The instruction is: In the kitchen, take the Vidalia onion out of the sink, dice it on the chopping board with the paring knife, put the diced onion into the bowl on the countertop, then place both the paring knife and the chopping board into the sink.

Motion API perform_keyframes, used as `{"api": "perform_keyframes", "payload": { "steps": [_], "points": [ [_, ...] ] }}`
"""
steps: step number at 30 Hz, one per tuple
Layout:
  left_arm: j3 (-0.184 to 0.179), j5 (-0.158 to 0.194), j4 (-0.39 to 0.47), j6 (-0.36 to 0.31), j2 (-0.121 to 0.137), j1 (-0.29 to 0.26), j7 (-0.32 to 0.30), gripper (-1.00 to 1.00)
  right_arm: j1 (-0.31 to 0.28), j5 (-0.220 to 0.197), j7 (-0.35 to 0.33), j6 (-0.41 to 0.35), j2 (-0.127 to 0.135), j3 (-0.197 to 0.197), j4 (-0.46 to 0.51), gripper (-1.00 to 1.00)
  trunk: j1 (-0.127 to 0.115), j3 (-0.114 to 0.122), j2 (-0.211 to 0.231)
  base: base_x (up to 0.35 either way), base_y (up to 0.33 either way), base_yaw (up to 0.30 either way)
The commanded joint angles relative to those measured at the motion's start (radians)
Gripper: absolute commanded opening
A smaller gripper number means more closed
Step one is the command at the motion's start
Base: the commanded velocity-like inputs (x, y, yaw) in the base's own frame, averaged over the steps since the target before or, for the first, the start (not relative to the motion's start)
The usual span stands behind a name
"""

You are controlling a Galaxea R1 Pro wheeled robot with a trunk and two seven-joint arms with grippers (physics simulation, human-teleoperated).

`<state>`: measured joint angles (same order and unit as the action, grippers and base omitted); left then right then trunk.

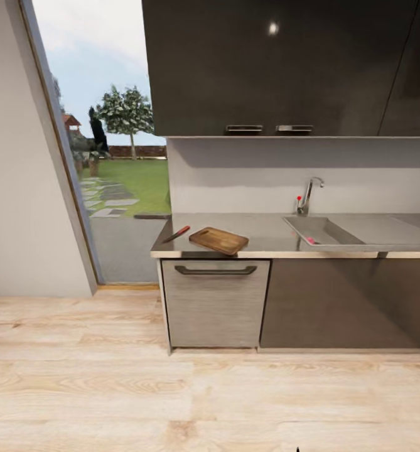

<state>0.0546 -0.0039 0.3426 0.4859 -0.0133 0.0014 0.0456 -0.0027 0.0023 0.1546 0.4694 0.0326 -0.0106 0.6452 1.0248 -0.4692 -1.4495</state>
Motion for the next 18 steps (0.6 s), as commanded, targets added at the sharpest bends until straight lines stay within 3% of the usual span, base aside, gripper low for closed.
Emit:
{"api": "perform_keyframes", "payload": {
  "steps": [1,8,13,18],
  "points": [
    [0.004,-0.001,0.001,0.002,-0.001,0.000,-0.001,1.00,0.000,0.001,0.003,0.002,0.000,-0.002,0.000,1.00,0.000,-0.001,0.000,0.073,-0.041,0.000],
    [0.003,-0.001,0.001,0.003,0.000,0.000,-0.002,1.00,0.000,0.005,0.003,0.002,0.001,-0.003,-0.001,1.00,0.000,-0.001,0.000,0.020,-0.011,0.000],
    [0.000,-0.001,-0.004,0.005,-0.007,0.002,-0.003,1.00,0.029,-0.023,-0.025,0.030,-0.027,0.025,-0.015,1.00,0.000,-0.001,0.000,0.000,0.000,0.000],
    [0.002,-0.001,-0.001,0.005,0.000,0.002,-0.002,1.00,0.057,-0.035,-0.053,0.031,-0.056,0.024,-0.031,1.00,0.000,-0.001,0.000,0.000,0.000,0.000]
  ]
}}
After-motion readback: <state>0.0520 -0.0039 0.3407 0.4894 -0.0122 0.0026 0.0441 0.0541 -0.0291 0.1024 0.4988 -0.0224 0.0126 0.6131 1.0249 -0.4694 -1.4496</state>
